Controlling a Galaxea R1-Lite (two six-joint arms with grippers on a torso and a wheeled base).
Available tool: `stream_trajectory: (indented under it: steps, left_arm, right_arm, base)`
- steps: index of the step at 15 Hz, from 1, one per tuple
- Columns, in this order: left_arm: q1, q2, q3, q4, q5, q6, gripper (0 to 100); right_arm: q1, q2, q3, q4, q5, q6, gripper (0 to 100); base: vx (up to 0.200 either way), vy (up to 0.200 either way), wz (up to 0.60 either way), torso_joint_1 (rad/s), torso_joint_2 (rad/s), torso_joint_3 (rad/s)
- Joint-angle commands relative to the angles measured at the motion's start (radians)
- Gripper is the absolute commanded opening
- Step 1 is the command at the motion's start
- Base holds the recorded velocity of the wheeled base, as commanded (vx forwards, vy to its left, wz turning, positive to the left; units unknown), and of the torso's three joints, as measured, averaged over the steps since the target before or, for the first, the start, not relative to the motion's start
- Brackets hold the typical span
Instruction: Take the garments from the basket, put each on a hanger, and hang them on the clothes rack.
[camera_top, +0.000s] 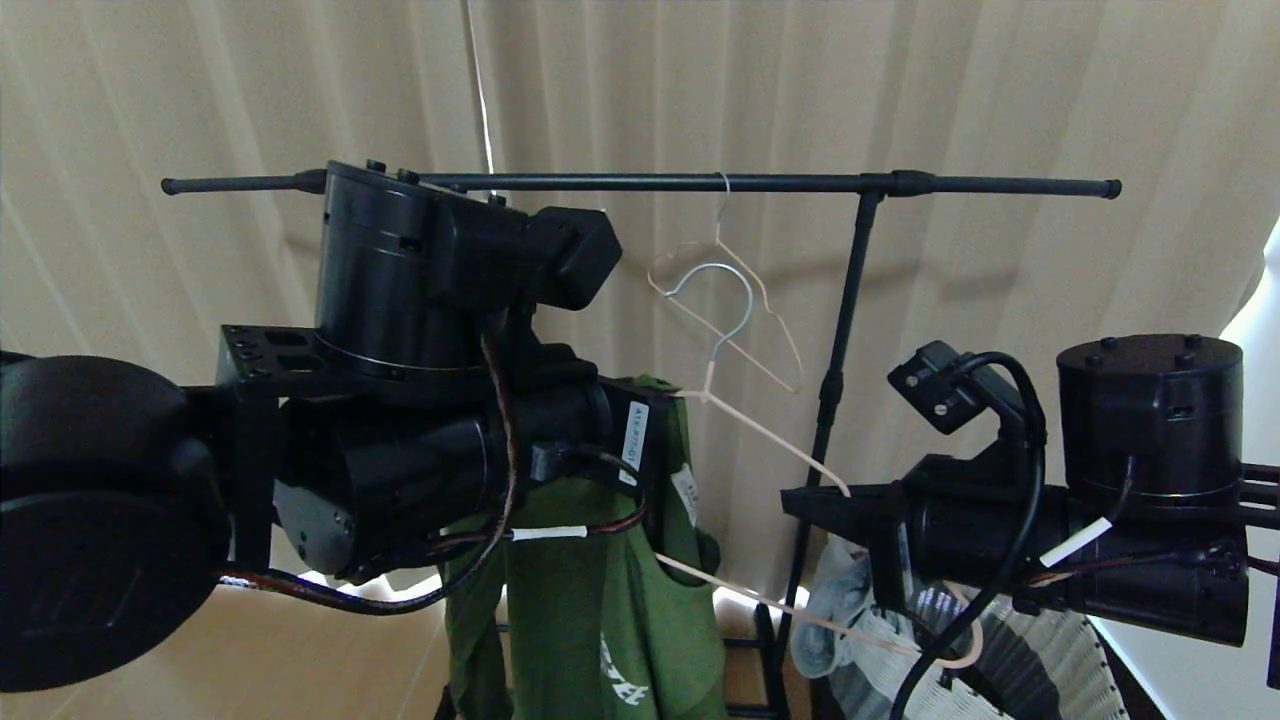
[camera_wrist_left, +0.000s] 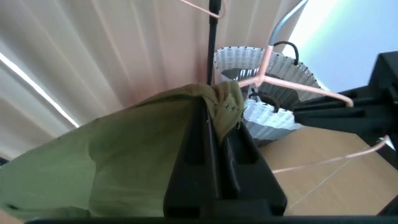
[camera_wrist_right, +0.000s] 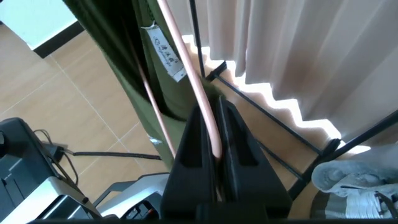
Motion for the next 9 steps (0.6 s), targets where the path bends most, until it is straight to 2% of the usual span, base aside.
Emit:
stream_trajectory:
  steps: [1, 5, 9]
  left_arm:
    - [-0.009, -0.015, 0.011, 0.000, 0.001, 0.000, 100]
    - [-0.012, -0.058, 0.057, 0.000, -0.005, 0.015, 100]
    - [-0.006, -0.113, 0.111, 0.000, -0.016, 0.054, 100]
  right_arm:
    - [0.000, -0.006, 0.000, -0.001, 0.000, 0.000, 0]
    - [-0.007, -0.034, -0.002, 0.000, 0.000, -0.040, 0]
    - [-0.061, -0.062, -0.002, 0.011, 0.002, -0.115, 0]
  base:
    - [0.000, 0.000, 0.00, 0.000, 0.00, 0.000]
    - [0.000, 0.000, 0.00, 0.000, 0.00, 0.000]
    - [0.000, 0.000, 0.00, 0.000, 0.00, 0.000]
